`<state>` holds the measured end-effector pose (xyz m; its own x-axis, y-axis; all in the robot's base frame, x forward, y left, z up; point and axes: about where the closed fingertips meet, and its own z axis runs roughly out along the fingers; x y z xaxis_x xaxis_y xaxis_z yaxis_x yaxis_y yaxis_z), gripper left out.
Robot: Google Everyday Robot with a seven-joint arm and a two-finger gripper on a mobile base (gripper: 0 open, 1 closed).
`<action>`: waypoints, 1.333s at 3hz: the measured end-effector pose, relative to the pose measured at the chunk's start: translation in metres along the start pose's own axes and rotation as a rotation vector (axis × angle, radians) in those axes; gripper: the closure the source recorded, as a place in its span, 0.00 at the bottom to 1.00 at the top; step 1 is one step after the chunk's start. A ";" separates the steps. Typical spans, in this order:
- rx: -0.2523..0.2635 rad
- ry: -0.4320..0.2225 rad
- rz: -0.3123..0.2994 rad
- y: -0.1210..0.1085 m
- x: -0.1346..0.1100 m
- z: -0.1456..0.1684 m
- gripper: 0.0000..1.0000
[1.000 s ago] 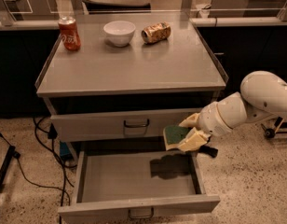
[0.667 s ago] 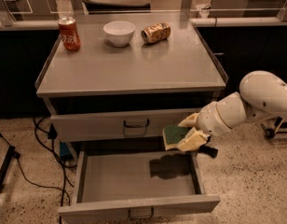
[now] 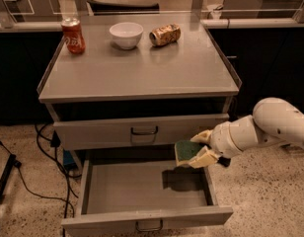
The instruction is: Place sponge into middle drawer
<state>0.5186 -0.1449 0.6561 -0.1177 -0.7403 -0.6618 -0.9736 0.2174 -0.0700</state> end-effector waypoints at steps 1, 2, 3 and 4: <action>0.007 -0.037 -0.008 -0.002 0.019 0.028 1.00; -0.009 -0.063 -0.006 -0.002 0.039 0.062 1.00; -0.056 -0.063 0.012 0.000 0.068 0.112 1.00; -0.115 -0.033 0.015 0.003 0.087 0.161 1.00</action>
Offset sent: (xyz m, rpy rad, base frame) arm 0.0160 0.0150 -0.1195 0.0949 -0.0043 0.0224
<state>0.5365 -0.1062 0.4787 -0.1278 -0.7159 -0.6864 -0.9880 0.1524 0.0250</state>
